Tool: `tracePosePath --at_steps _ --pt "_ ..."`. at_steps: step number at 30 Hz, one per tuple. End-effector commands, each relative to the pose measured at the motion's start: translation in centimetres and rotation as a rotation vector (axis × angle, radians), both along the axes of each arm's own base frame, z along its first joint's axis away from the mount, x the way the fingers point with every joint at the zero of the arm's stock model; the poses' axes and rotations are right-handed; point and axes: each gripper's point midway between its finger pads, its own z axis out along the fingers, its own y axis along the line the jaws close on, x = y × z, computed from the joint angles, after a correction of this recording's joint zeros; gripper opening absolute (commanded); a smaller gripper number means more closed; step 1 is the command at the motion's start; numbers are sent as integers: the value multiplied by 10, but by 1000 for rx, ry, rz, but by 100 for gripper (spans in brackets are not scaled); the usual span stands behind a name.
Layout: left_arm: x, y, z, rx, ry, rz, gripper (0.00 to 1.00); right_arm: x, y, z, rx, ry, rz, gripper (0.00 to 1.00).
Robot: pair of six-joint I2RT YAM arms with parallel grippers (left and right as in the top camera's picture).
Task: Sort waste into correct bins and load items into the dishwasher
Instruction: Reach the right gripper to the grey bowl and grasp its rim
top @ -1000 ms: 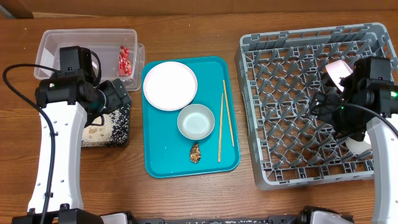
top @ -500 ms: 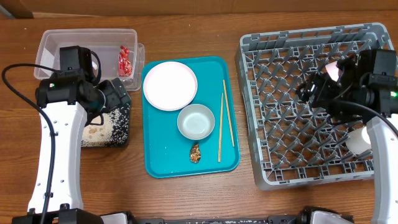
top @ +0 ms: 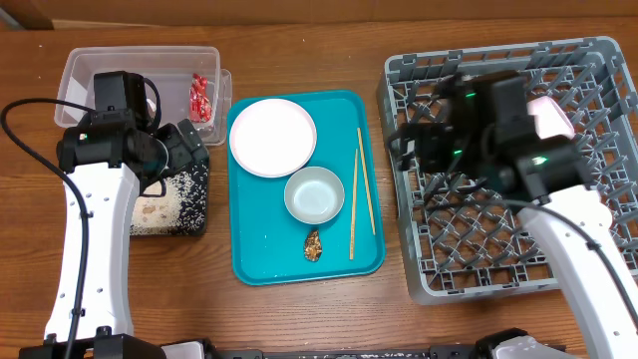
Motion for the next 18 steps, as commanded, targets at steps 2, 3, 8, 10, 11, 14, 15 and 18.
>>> tracePosePath --at_steps 2,3,8,10,11,14,15,18 --pt "3 3 13 13 -40 17 100 -2 36 -19 -56 3 83 100" --pt "3 3 13 13 -40 17 100 -2 46 -26 -61 16 107 100" --pt "3 3 13 13 -40 17 100 -8 81 -74 -113 121 195 100" --pt "3 3 13 13 -40 17 100 -10 91 -95 -133 170 208 96" --pt "3 3 13 13 -40 17 100 -10 93 -105 -139 197 202 93" --pt "3 3 13 13 -40 17 100 -11 98 -130 -154 265 186 79" --pt "3 3 13 13 -40 17 100 -12 99 -138 -157 285 186 77" --pt "3 3 13 13 -40 17 100 -14 103 -157 -171 332 185 72"
